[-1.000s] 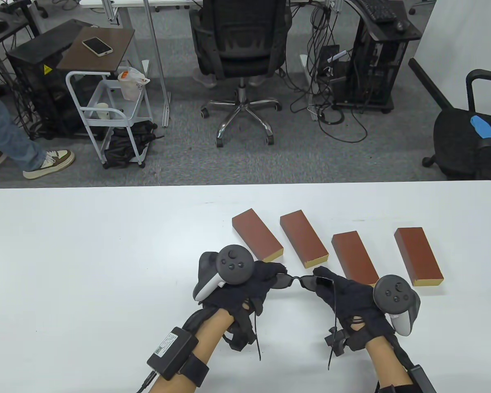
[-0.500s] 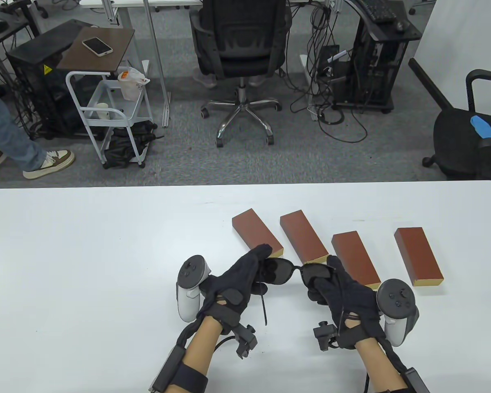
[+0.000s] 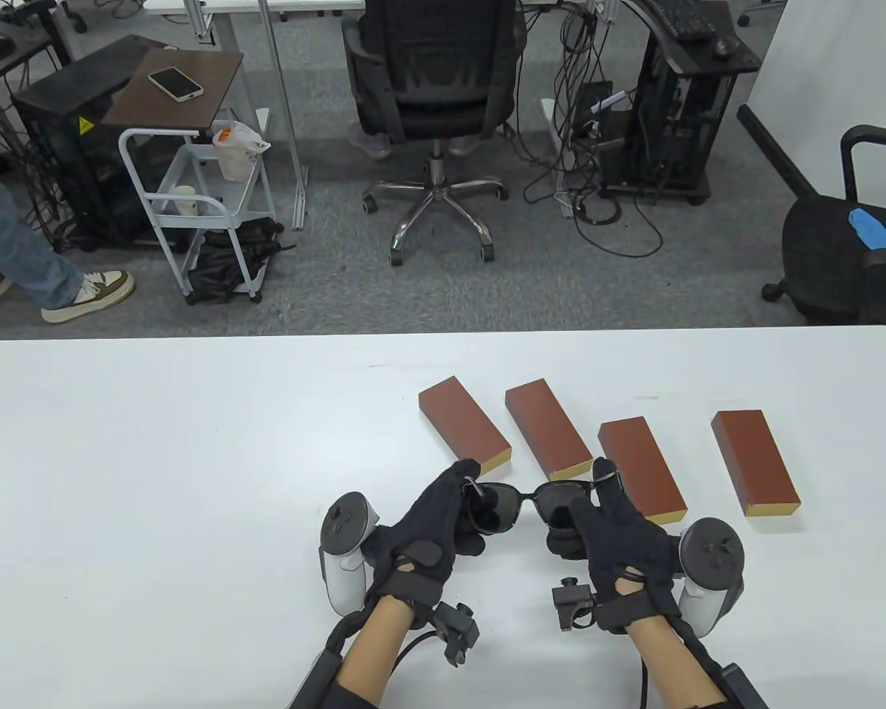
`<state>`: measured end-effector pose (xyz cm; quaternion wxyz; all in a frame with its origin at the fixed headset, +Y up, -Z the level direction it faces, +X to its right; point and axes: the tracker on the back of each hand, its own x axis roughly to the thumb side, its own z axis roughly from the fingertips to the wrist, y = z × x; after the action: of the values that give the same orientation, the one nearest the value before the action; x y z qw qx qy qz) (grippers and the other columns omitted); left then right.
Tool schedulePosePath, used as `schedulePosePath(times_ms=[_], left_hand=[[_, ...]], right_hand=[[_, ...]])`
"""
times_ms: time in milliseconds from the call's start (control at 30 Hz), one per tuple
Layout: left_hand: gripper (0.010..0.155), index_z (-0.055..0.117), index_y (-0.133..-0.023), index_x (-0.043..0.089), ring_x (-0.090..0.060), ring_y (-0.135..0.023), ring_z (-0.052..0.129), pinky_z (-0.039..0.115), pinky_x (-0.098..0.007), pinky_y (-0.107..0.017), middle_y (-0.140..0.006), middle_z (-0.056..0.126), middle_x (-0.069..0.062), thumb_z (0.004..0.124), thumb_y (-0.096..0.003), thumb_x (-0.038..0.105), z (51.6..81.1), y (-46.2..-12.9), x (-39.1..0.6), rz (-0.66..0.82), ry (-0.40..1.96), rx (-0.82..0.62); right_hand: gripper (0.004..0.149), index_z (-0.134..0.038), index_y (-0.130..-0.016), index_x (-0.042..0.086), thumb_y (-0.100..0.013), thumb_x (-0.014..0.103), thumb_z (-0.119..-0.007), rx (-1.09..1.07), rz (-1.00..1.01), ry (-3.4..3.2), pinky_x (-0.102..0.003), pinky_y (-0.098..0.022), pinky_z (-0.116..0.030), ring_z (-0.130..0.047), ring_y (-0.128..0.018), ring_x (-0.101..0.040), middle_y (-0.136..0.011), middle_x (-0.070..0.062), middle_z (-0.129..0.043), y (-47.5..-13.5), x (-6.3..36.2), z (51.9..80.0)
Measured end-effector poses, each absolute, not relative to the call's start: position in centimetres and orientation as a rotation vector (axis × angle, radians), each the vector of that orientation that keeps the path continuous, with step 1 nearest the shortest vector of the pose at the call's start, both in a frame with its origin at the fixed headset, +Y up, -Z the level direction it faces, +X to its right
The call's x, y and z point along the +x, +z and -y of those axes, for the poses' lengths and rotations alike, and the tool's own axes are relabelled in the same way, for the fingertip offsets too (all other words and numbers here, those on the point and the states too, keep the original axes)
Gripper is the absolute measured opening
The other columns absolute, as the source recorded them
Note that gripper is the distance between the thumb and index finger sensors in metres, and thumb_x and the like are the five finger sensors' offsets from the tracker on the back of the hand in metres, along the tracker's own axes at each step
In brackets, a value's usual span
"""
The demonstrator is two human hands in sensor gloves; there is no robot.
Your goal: Slide to open storage boxes and store sunglasses
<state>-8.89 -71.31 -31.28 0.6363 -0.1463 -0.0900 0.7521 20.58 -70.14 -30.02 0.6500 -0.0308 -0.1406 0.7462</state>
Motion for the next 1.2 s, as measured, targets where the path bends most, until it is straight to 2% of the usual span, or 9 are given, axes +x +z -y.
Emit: schedulePosePath(times_ms=[267,433,500,567,600,667,800,933,1200], left_hand=[[0.062,0.062,-0.108,0.03,-0.033,-0.078,0.09,0.079,-0.049,-0.052,-0.1,0.08,-0.011,0.058,-0.0538,0.06,71.5,-30.9,-9.3,0.127,1.722,-0.296],[0.061,0.062,-0.108,0.03,-0.033,-0.078,0.09,0.079,-0.049,-0.052,-0.099,0.08,-0.011,0.059,-0.0543,0.059,71.8,-30.9,-9.6,0.091,1.717,-0.291],[0.062,0.063,-0.108,0.029,-0.033,-0.077,0.091,0.079,-0.048,-0.051,-0.099,0.081,-0.01,0.062,-0.0536,0.06,71.9,-31.0,-9.7,0.088,1.699,-0.281],[0.063,0.063,-0.108,0.029,-0.032,-0.077,0.091,0.079,-0.048,-0.051,-0.098,0.081,-0.01,0.064,-0.0535,0.061,72.0,-31.0,-9.8,0.078,1.691,-0.28],[0.062,0.065,-0.107,0.029,-0.032,-0.076,0.092,0.08,-0.048,-0.05,-0.097,0.083,-0.009,0.066,-0.0532,0.061,72.0,-31.0,-9.9,0.064,1.684,-0.265],[0.061,0.067,-0.106,0.029,-0.031,-0.074,0.094,0.081,-0.047,-0.049,-0.096,0.085,-0.009,0.068,-0.053,0.061,72.0,-30.9,-10.0,0.04,1.665,-0.242],[0.057,0.074,-0.102,0.029,-0.029,-0.068,0.099,0.084,-0.046,-0.044,-0.09,0.091,-0.007,0.075,-0.0518,0.056,71.9,-30.8,-10.2,-0.005,1.597,-0.189],[0.046,0.083,-0.095,0.033,-0.025,-0.06,0.103,0.086,-0.044,-0.04,-0.084,0.098,-0.005,0.078,-0.0508,0.047,71.9,-30.7,-10.5,-0.045,1.544,-0.134],[0.045,0.086,-0.092,0.03,-0.024,-0.056,0.105,0.087,-0.044,-0.038,-0.079,0.102,-0.003,0.082,-0.0488,0.041,71.8,-30.7,-10.5,-0.056,1.511,-0.113]], right_hand=[[0.056,-0.065,-0.084,0.017,-0.036,0.036,-0.087,0.001,0.278,1.669,-0.036,-0.014,-0.098,-0.115,-0.02,-0.019,-0.035,-0.004,-0.109,-30.1,19.9,70.5],[0.063,-0.059,-0.087,0.016,-0.035,0.039,-0.086,0.092,0.247,1.663,-0.039,-0.023,-0.096,-0.112,-0.033,-0.024,-0.048,-0.008,-0.106,-30.2,19.4,70.8],[0.07,-0.056,-0.089,0.016,-0.033,0.046,-0.086,0.145,0.231,1.66,-0.04,-0.029,-0.095,-0.11,-0.041,-0.027,-0.056,-0.009,-0.103,-30.4,19.3,70.9],[0.077,-0.053,-0.091,0.016,-0.033,0.057,-0.082,0.2,0.207,1.636,-0.043,-0.035,-0.092,-0.107,-0.05,-0.031,-0.064,-0.012,-0.099,-30.5,19.2,71.1],[0.081,-0.052,-0.091,0.015,-0.032,0.063,-0.077,0.22,0.186,1.597,-0.044,-0.036,-0.092,-0.106,-0.052,-0.033,-0.066,-0.014,-0.098,-30.6,19.2,71.3],[0.082,-0.054,-0.091,0.014,-0.032,0.067,-0.074,0.227,0.159,1.517,-0.045,-0.035,-0.092,-0.104,-0.052,-0.037,-0.067,-0.018,-0.096,-30.6,19.2,71.6],[0.077,-0.061,-0.089,0.015,-0.033,0.068,-0.068,0.207,0.158,1.492,-0.047,-0.034,-0.091,-0.103,-0.052,-0.04,-0.068,-0.019,-0.096,-30.6,19.4,71.9],[0.07,-0.069,-0.085,0.017,-0.035,0.065,-0.067,0.183,0.176,1.507,-0.047,-0.034,-0.091,-0.103,-0.051,-0.039,-0.067,-0.017,-0.097,-30.6,19.6,71.9],[0.061,-0.079,-0.079,0.02,-0.037,0.062,-0.067,0.119,0.17,1.515,-0.046,-0.032,-0.092,-0.105,-0.048,-0.037,-0.063,-0.014,-0.101,-30.6,20.2,72.1]])
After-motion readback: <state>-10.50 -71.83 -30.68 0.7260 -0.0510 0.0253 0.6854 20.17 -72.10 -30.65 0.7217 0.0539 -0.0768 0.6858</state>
